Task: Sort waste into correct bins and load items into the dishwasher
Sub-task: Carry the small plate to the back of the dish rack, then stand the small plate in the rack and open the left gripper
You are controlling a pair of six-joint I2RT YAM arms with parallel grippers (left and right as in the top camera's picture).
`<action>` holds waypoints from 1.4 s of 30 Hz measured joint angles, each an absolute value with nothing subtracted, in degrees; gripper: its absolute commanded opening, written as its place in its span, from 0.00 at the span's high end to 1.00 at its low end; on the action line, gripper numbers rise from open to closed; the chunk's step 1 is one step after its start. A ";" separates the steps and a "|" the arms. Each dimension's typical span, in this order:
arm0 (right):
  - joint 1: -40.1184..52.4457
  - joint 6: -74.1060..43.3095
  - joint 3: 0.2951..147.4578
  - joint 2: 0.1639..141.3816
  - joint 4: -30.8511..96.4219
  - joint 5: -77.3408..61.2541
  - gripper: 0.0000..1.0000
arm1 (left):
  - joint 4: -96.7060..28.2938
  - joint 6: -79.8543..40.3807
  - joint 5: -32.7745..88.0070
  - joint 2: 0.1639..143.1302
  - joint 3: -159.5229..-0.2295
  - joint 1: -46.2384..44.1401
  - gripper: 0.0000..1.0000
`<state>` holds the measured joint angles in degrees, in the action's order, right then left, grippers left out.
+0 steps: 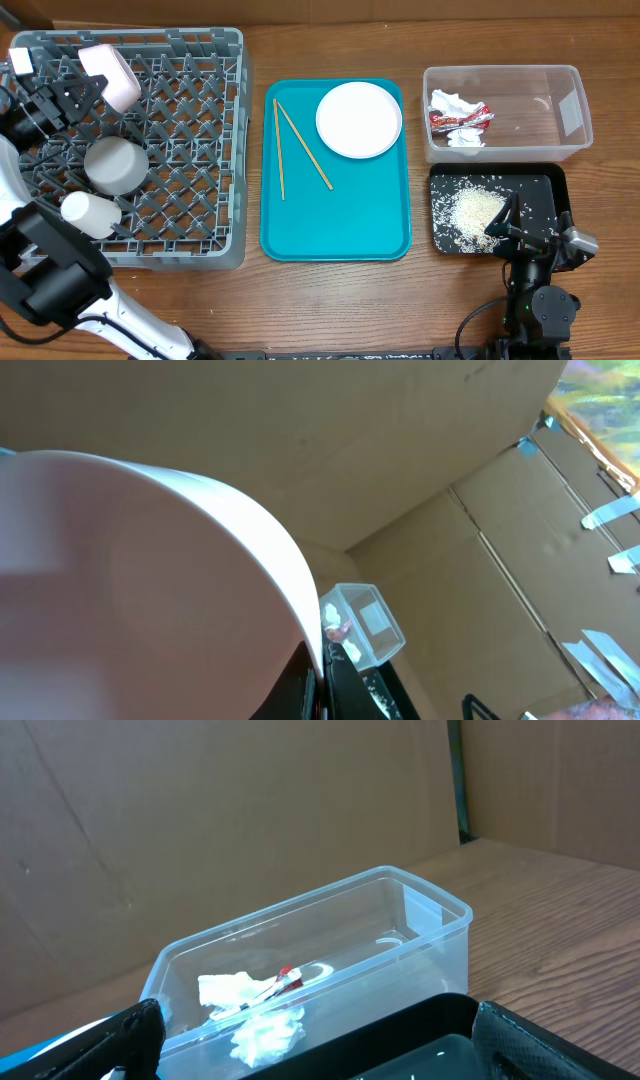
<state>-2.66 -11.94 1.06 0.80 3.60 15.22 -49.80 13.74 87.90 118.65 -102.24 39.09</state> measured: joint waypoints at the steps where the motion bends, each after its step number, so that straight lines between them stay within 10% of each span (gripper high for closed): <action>1: -2.66 -11.94 1.06 0.80 3.60 15.25 0.00 | -49.67 13.76 88.05 120.22 -102.24 38.98 0.96; 42: -2.66 -11.97 1.06 0.80 3.64 15.25 0.00 | -23.88 -3.09 89.56 130.32 -101.71 34.37 0.96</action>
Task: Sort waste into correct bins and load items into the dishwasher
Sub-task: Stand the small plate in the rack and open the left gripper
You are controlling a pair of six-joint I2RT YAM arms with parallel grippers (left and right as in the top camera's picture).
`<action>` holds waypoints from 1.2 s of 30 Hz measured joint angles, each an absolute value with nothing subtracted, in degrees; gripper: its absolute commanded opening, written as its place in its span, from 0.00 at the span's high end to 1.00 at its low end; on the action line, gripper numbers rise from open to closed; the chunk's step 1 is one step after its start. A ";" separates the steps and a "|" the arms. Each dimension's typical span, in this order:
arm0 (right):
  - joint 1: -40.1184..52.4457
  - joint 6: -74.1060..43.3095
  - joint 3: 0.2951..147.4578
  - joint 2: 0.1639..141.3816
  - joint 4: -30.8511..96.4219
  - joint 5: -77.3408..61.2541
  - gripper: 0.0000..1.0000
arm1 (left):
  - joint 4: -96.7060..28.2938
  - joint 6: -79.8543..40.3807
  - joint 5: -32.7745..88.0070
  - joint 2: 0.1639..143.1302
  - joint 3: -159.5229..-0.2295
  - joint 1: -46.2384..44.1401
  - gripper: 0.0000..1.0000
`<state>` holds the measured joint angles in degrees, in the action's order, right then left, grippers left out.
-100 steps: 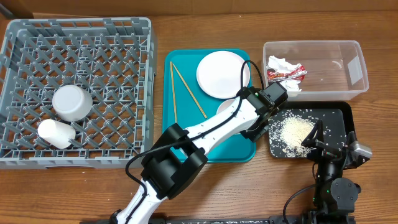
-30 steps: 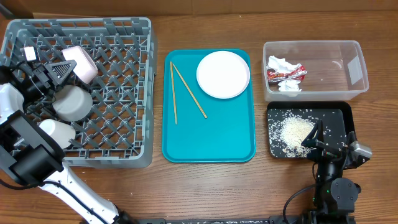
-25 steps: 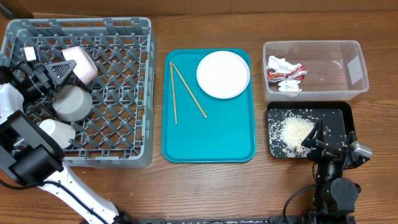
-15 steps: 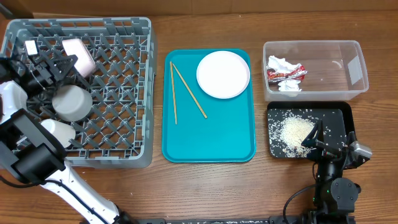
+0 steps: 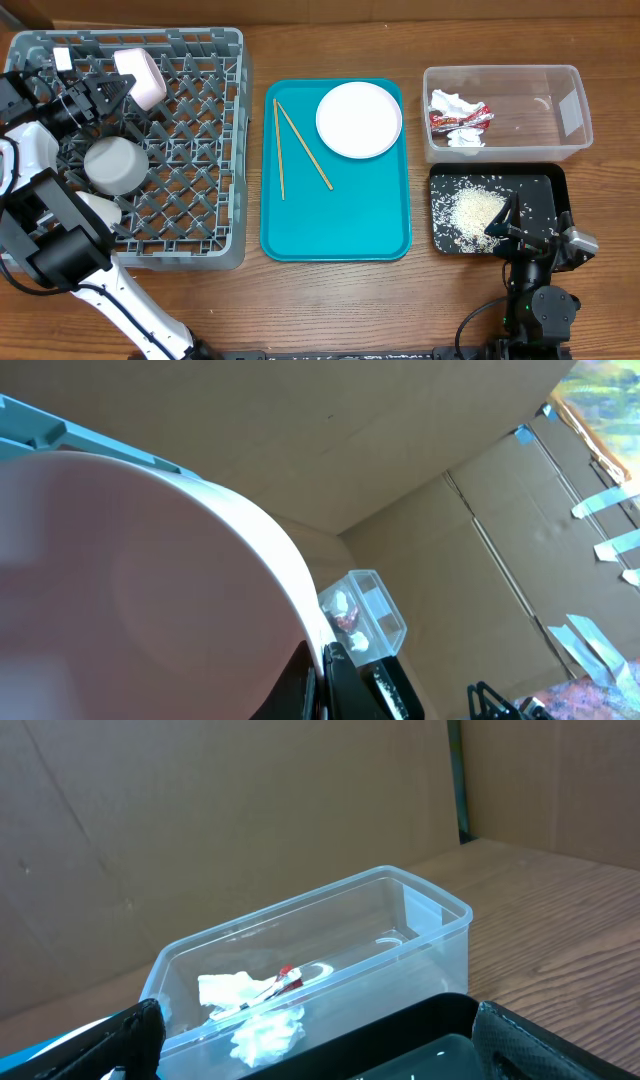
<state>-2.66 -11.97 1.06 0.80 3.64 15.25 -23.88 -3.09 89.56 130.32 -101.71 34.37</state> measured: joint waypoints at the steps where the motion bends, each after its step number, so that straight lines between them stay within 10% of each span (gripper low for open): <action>1: -2.66 -11.97 1.06 0.80 3.60 15.25 0.00 | -24.14 -3.11 89.56 130.32 -101.71 34.50 0.96; 21: -2.66 -11.97 1.06 0.80 3.62 15.25 0.00 | -29.04 -3.16 87.88 130.32 -100.47 38.70 0.85; 26: -2.66 -11.99 1.06 0.80 3.60 15.22 0.00 | -28.67 -5.45 87.33 130.32 -100.44 41.91 0.52; 27: -2.63 -11.97 1.06 0.80 3.62 15.22 0.00 | -28.21 -6.44 87.29 130.32 -100.44 42.78 0.11; 28: -2.66 -11.97 1.06 0.80 3.60 15.25 0.00 | -27.51 -6.81 87.42 130.32 -100.42 43.40 0.00; 36: -2.66 -11.97 1.06 0.80 3.64 15.25 0.00 | -15.79 -21.30 89.21 130.41 -100.31 48.60 0.00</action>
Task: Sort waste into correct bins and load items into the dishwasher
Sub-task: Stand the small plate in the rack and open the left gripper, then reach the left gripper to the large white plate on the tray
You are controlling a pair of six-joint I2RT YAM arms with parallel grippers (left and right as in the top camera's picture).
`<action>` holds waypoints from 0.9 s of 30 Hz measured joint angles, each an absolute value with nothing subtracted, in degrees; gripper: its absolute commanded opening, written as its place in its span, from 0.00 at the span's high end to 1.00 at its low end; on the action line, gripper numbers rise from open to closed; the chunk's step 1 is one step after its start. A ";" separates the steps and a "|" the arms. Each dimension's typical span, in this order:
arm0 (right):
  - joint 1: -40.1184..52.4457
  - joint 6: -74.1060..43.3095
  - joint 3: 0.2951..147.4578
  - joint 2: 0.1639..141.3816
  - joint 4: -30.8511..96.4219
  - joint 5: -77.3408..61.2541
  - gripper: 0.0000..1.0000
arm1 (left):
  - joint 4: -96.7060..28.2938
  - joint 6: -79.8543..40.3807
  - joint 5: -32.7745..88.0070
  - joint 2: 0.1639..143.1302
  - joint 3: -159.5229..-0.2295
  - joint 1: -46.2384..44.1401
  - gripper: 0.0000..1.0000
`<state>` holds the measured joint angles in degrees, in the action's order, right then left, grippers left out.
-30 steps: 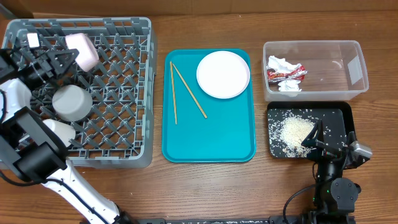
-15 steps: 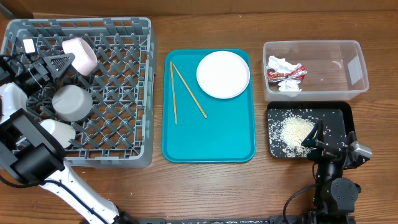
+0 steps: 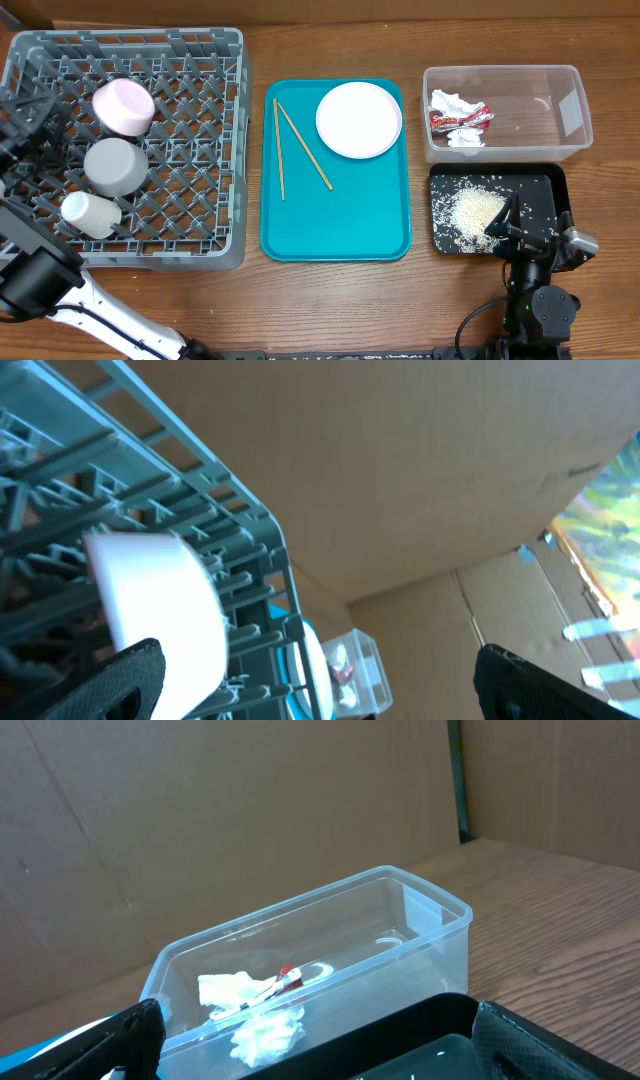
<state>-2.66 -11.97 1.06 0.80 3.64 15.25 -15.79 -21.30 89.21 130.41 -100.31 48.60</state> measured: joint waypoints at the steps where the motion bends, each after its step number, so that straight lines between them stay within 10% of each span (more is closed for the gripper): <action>1: -2.66 -11.97 1.06 0.80 3.60 15.22 0.00 | -14.96 -22.63 89.21 130.41 -100.31 49.12 0.00; 15: -2.66 -11.94 1.06 0.80 3.57 15.25 0.00 | -21.21 -26.55 82.81 99.37 -99.96 37.95 0.00; 24: -2.66 -11.97 1.06 0.80 3.62 15.25 0.00 | -57.41 -13.13 25.50 91.61 -100.38 5.02 0.00; 27: -2.66 -11.97 1.06 0.80 3.60 15.27 0.00 | -58.98 -9.08 9.39 91.64 -100.36 -6.66 0.38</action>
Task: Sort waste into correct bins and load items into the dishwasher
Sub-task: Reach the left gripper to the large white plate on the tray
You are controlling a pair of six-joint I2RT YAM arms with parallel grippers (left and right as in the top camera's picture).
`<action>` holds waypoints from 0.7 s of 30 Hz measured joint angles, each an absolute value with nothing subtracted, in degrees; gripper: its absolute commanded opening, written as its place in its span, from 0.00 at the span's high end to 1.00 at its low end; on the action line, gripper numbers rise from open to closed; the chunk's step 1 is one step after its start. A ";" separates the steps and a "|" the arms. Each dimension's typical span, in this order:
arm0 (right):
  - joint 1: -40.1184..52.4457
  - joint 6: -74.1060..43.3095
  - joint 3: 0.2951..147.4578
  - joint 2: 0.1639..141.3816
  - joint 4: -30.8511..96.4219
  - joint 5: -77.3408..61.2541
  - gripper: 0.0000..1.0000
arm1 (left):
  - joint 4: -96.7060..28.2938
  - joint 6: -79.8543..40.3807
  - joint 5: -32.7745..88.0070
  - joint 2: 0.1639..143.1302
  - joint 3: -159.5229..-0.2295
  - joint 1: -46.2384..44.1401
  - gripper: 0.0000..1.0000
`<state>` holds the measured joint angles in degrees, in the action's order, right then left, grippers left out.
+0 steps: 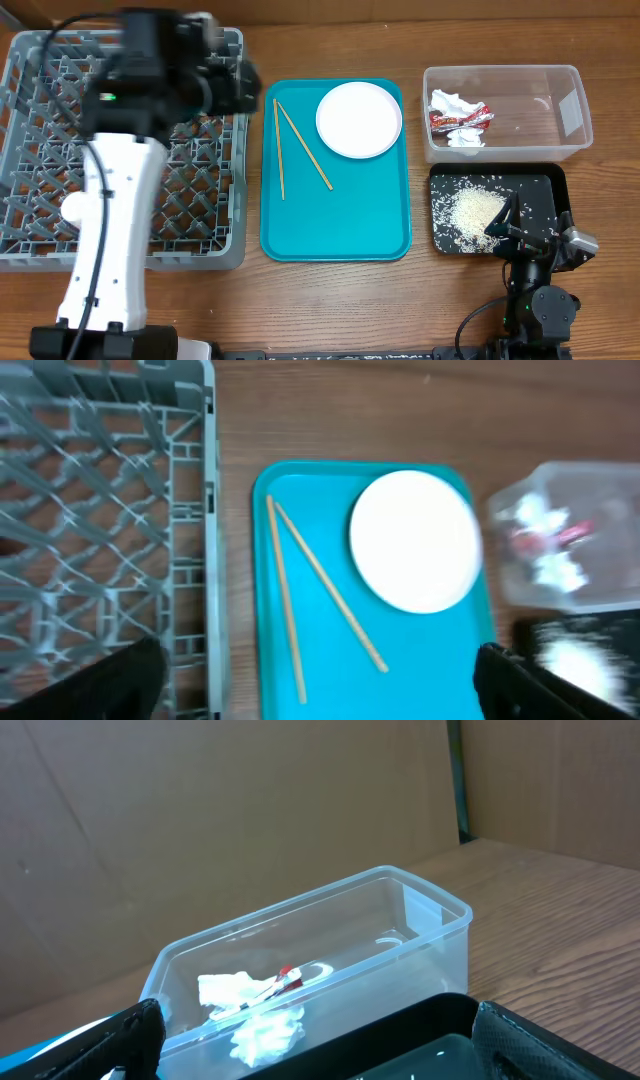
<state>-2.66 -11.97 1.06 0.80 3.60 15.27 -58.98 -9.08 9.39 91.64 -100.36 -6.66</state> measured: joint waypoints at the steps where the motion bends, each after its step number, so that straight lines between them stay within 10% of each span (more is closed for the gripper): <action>1: -2.63 -11.94 1.06 0.80 3.66 15.27 0.00 | -59.13 -8.88 7.42 91.64 -100.36 -7.75 0.39; 8: -2.63 -11.94 1.06 0.80 3.60 15.22 0.00 | -66.30 -18.48 -17.89 92.66 -100.33 -7.05 0.95; 21: -2.66 -11.97 1.06 0.80 3.62 15.25 0.00 | -67.29 -24.12 -19.20 108.40 -100.31 7.29 0.93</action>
